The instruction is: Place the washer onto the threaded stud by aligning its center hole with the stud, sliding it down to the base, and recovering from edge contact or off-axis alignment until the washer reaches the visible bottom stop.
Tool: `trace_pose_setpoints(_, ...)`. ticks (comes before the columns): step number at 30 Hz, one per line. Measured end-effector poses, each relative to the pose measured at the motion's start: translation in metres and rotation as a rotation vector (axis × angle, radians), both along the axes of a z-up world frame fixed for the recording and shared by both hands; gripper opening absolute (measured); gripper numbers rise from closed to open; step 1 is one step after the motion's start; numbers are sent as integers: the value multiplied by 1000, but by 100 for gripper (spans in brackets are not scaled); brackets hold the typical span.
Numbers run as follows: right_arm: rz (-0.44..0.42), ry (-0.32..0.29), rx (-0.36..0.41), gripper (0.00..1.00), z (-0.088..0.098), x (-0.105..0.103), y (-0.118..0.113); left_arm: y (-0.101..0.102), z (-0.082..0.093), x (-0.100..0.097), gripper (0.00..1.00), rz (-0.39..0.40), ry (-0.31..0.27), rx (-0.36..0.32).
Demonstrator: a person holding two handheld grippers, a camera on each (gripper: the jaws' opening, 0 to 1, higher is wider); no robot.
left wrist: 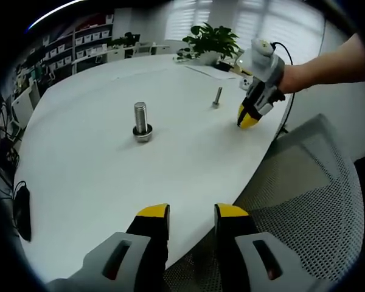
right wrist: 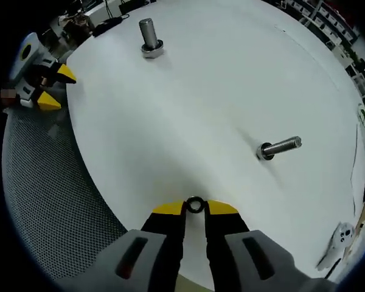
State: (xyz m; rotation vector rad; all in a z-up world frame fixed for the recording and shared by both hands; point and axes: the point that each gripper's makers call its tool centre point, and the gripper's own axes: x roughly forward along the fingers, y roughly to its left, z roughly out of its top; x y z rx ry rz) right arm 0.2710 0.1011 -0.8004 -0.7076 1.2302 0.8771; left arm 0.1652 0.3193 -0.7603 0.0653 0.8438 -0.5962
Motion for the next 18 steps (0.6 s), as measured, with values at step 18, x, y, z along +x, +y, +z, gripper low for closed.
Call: trace_pose_setpoints(18,-123,-17,77,13,12,21,-4,2,0,1,28,9,1,4)
